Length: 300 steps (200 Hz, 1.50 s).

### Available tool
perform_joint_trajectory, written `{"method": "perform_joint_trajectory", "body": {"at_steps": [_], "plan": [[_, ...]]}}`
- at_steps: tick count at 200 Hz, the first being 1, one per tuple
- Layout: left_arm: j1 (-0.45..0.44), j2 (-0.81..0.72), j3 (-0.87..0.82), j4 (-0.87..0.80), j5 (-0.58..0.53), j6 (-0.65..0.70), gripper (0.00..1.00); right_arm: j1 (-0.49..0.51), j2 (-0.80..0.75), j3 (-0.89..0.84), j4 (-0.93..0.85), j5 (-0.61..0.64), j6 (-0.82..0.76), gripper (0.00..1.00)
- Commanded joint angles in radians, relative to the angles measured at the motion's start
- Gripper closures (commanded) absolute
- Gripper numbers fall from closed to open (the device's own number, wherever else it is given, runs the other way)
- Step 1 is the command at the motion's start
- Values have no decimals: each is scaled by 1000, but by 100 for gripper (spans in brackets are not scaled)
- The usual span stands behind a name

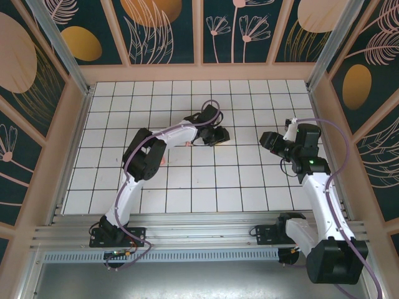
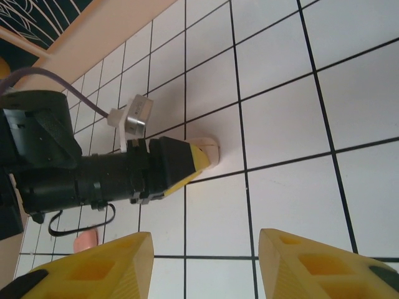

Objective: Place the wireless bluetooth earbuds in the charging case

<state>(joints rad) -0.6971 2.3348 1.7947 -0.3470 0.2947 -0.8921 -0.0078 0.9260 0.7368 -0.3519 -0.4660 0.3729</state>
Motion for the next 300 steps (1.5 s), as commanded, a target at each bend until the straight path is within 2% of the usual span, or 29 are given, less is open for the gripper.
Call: {"method": "perform_joint_trajectory", "body": {"at_steps": [1, 50, 81, 122, 164, 194, 234, 300], "plan": [[13, -107, 23, -123, -94, 71, 55, -8, -5, 62, -64, -22, -21, 51], [19, -306, -122, -185, -181, 119, 49, -4, -6, 125, -92, -55, 1, 51], [48, -477, -294, -236, -245, 137, 48, 37, -7, 124, -42, -55, 61, 51], [157, -743, -590, -274, -326, 132, 47, 164, 68, 166, -41, 20, 75, 51], [255, -890, -768, -331, -351, 110, 40, 251, 151, 218, -44, 68, 78, 50], [276, -872, -780, -336, -353, 109, 32, 282, 184, 241, -40, 83, 83, 49], [281, -748, -736, -354, -365, 126, 31, 306, 201, 258, -39, 96, 88, 49], [287, -650, -716, -312, -362, 118, 27, 315, 202, 252, -43, 105, 95, 49]]}}
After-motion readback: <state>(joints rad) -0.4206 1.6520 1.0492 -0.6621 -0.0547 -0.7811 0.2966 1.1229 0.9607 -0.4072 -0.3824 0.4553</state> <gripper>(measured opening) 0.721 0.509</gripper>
